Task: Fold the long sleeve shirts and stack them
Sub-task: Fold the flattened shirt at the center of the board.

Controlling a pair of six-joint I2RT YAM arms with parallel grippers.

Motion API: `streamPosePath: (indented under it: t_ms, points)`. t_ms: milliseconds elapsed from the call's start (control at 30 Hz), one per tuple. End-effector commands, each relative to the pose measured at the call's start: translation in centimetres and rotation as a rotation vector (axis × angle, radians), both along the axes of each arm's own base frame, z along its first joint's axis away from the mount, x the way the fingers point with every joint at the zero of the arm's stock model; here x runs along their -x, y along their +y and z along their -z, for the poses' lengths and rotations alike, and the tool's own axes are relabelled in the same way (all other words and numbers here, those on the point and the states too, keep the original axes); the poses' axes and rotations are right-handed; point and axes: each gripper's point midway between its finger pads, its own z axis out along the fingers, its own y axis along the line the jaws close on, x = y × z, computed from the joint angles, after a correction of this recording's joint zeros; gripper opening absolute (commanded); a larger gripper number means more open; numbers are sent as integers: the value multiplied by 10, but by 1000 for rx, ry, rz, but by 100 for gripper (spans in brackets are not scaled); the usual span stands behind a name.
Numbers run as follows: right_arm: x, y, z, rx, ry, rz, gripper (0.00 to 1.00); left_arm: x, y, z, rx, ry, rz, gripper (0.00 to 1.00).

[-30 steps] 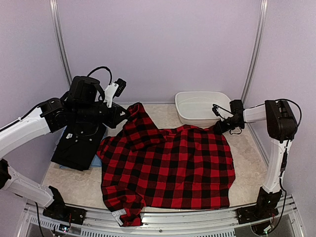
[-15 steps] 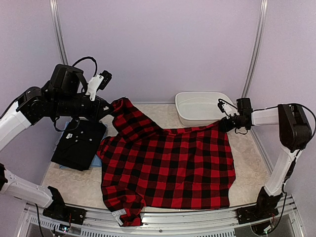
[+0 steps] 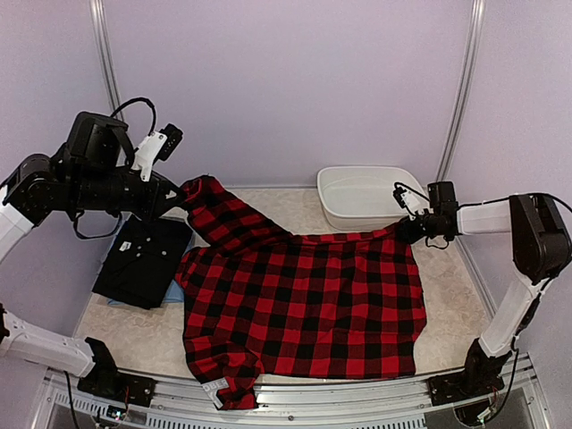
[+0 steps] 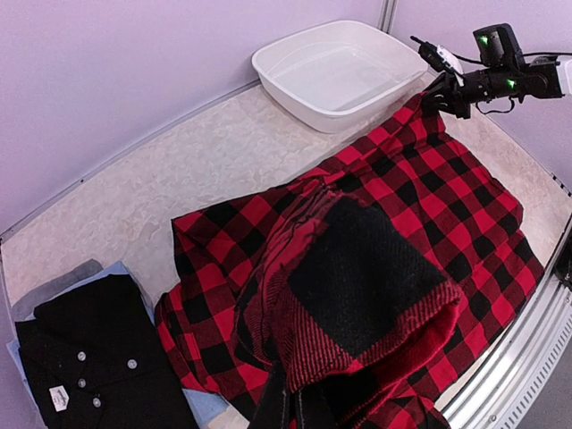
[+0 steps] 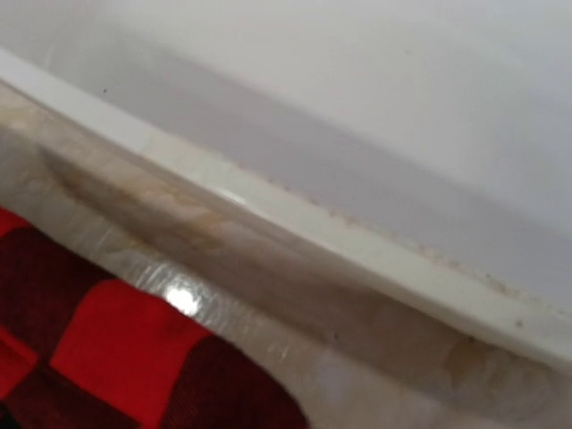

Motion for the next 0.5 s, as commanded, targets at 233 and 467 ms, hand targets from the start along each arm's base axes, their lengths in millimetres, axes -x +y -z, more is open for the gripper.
streamPosePath:
  t_ms: [233, 467]
  points:
    - [33, 5, -9, 6, 49, 68, 26, 17, 5, -23, -23, -32, 39, 0]
    - [59, 9, -6, -1, 85, 106, 26, 28, -7, -18, -45, -15, 83, 0]
